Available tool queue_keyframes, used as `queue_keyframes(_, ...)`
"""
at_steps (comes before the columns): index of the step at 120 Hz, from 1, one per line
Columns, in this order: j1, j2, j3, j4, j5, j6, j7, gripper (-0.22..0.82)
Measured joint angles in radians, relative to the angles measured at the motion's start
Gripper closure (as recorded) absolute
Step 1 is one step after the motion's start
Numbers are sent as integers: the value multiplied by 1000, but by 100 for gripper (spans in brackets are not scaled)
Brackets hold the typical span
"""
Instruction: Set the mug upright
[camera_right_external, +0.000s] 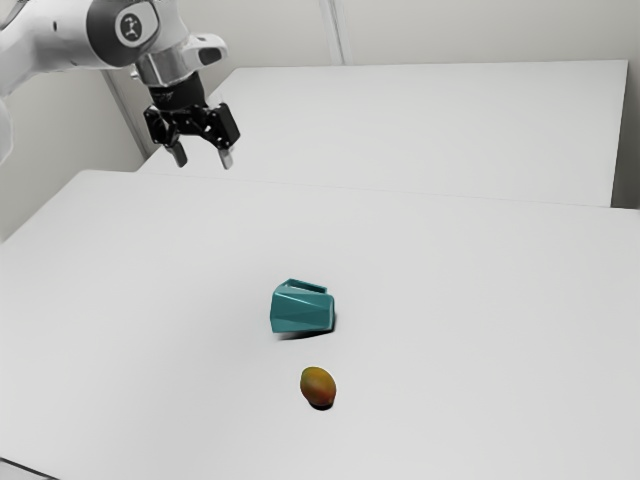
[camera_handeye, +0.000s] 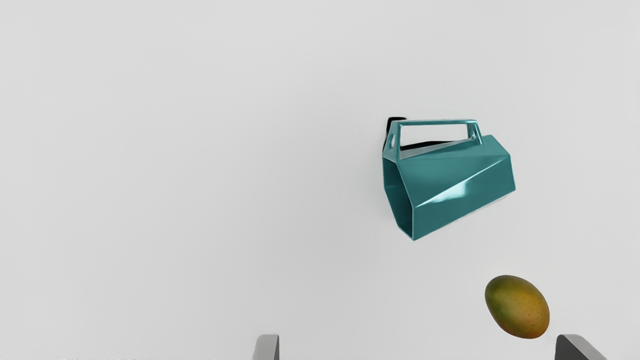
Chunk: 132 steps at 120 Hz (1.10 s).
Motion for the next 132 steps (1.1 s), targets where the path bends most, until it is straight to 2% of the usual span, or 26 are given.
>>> queue_keyframes(24, 10, -93, 2, -172, -133, 41, 10, 0)
queue_keyframes(47, 78, -159, 3, -381, -334, 158, 77, 0)
queue_keyframes(71, 123, -191, 3, -531, -497, 284, 190, 0)
queue_keyframes(104, 181, -89, 3, -611, -676, 380, 384, 0)
queue_keyframes(132, 210, 60, 3, -612, -820, 405, 573, 0)
